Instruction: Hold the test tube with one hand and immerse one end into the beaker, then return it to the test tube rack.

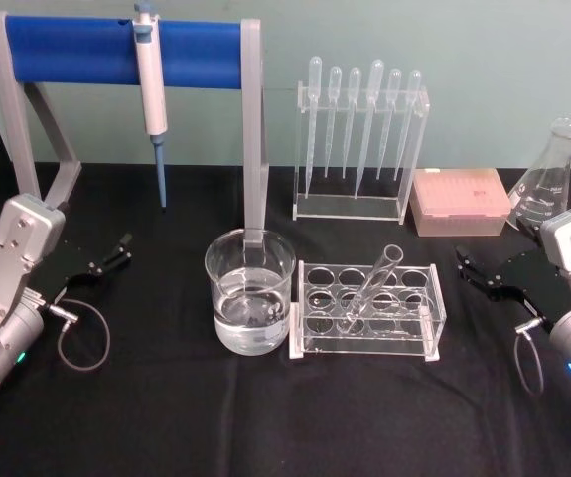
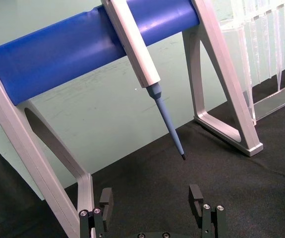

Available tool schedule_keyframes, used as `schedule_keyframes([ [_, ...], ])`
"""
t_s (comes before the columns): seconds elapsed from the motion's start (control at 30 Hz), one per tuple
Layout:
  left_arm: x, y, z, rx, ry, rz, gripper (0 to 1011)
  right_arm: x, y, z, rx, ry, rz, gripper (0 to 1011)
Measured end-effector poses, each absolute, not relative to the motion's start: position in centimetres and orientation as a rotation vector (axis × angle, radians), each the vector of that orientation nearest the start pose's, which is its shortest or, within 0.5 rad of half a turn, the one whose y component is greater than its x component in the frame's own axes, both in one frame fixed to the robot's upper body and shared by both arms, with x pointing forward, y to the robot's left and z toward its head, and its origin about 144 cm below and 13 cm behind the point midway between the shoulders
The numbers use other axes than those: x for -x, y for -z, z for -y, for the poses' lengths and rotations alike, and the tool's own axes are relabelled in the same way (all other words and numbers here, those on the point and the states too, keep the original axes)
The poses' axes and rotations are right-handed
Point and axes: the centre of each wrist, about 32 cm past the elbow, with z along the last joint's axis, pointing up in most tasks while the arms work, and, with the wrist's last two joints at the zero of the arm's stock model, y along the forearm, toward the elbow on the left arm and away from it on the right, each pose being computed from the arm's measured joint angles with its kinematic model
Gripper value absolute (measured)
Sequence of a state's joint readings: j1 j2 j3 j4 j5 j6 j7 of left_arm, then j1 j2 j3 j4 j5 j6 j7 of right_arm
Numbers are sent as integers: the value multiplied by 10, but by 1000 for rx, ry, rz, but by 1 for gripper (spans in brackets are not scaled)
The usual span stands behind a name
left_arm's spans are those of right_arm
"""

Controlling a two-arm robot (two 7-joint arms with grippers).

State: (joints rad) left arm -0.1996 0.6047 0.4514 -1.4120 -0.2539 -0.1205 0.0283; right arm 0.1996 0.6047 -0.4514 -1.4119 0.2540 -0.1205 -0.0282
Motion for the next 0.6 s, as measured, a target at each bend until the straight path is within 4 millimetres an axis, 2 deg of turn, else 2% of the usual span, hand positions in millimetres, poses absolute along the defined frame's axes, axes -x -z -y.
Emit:
schedule_keyframes([
  [0.6, -489, -1140, -310, -304, -1248, 285, 1000, -489, -1140, 310, 305, 1248, 285, 1003],
])
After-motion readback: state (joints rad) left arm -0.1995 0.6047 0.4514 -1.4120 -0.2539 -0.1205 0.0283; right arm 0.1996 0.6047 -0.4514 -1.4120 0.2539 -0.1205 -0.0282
